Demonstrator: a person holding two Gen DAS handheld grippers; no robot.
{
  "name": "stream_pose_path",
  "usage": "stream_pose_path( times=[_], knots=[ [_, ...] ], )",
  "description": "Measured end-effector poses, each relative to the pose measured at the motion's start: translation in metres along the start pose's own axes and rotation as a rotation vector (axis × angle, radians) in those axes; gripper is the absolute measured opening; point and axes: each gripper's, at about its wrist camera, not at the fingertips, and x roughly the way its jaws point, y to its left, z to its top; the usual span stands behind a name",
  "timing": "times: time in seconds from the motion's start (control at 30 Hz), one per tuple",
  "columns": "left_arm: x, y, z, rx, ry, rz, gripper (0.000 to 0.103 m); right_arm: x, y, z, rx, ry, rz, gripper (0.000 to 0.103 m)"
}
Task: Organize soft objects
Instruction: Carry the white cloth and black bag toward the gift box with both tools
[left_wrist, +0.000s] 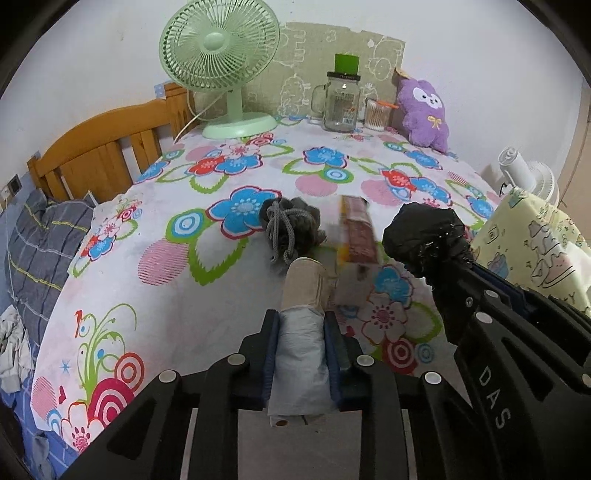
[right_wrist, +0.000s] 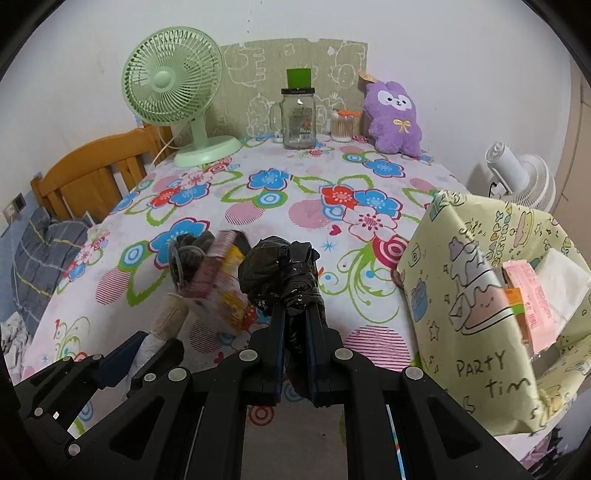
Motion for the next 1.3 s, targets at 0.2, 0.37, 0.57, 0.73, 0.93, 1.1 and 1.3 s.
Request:
stream_pose_path(
  times=[0.2, 0.37, 0.57, 0.73, 0.93, 1.1, 1.3],
  knots=[
    [-0.014, -0.006, 0.005, 0.016, -0.031, 0.004, 0.022, -0.014, -0.004, 0.006, -0.005, -0.022, 0.006, 0.013],
    [-0.026, -0.01, 0.01, 0.019, -0.057, 0.001, 0.022, -0.027, -0.006, 0.012, -0.012, -0.05, 0.014, 0.013],
    [-0.041, -0.014, 0.015, 0.021, -0.083, 0.003, 0.022, -0.041, -0.008, 0.018, -0.017, -0.072, 0.025, 0.013],
    [-0.054, -0.016, 0.021, 0.022, -0.107, 0.0, 0.022, -0.053, -0.009, 0.025, -0.02, -0.091, 0.039, 0.013],
    [-0.068, -0.019, 0.029, 0.025, -0.137, -0.001, 0.022, -0.066, -0.01, 0.034, -0.022, -0.114, 0.052, 0.013],
    [-0.076, -0.021, 0.034, 0.031, -0.155, 0.0, 0.022, -0.075, -0.012, 0.04, -0.027, -0.125, 0.063, 0.013],
    [-0.086, -0.027, 0.044, 0.041, -0.184, -0.003, 0.022, -0.085, -0.016, 0.05, -0.029, -0.147, 0.068, 0.013]
  ],
)
